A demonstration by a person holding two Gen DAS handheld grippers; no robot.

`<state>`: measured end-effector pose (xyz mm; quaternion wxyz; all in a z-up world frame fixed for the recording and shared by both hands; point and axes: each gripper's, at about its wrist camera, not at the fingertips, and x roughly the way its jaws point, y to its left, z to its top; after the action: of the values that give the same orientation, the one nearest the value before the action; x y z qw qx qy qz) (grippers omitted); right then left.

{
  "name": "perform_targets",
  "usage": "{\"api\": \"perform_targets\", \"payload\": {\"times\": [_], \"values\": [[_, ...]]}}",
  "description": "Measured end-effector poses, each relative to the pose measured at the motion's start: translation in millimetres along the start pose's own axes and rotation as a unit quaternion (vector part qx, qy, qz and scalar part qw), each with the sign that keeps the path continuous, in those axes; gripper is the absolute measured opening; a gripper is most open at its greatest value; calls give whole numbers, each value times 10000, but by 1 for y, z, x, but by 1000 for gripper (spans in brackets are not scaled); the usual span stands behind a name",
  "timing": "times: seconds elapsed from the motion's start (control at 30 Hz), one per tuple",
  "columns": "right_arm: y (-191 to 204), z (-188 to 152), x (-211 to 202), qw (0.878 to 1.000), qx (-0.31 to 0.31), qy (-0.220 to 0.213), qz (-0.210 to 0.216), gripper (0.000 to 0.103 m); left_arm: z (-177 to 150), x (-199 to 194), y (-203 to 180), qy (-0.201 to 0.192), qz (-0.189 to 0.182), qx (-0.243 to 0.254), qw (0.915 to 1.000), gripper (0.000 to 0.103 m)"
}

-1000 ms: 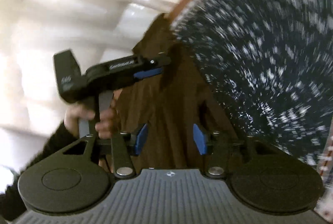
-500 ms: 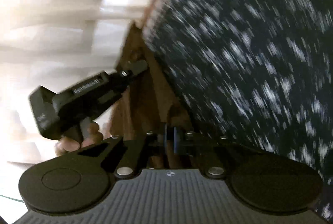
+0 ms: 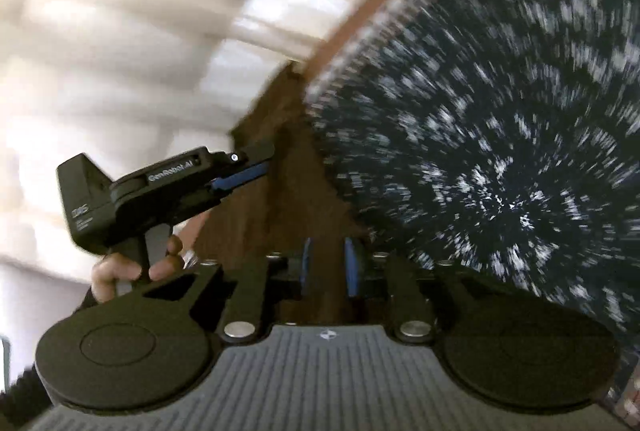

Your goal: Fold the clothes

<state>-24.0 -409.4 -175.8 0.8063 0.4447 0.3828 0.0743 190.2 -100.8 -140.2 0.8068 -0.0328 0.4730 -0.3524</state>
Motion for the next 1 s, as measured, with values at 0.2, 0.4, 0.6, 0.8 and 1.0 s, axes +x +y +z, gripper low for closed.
{"api": "perform_targets", "payload": {"times": [0.2, 0.4, 0.6, 0.8, 1.0], "values": [[30, -53, -55, 9983, -537, 201, -119, 36, -75, -65, -18, 638, -593, 393, 9954, 52], [36, -139, -79, 9951, -543, 586, -590, 40, -174, -76, -37, 1391, -863, 571, 9849, 56], [42, -207, -90, 9884, -673, 837, -1073, 42, -200, -74, -41, 1419, -905, 76, 9857, 56], [31, -238, -90, 9826, -743, 1117, -1288, 47, -202, -66, -53, 1351, -999, -49, 9858, 54], [31, -245, -92, 9810, -837, 1456, -972, 3, -200, -81, -49, 1170, -785, -337, 9895, 0]]}}
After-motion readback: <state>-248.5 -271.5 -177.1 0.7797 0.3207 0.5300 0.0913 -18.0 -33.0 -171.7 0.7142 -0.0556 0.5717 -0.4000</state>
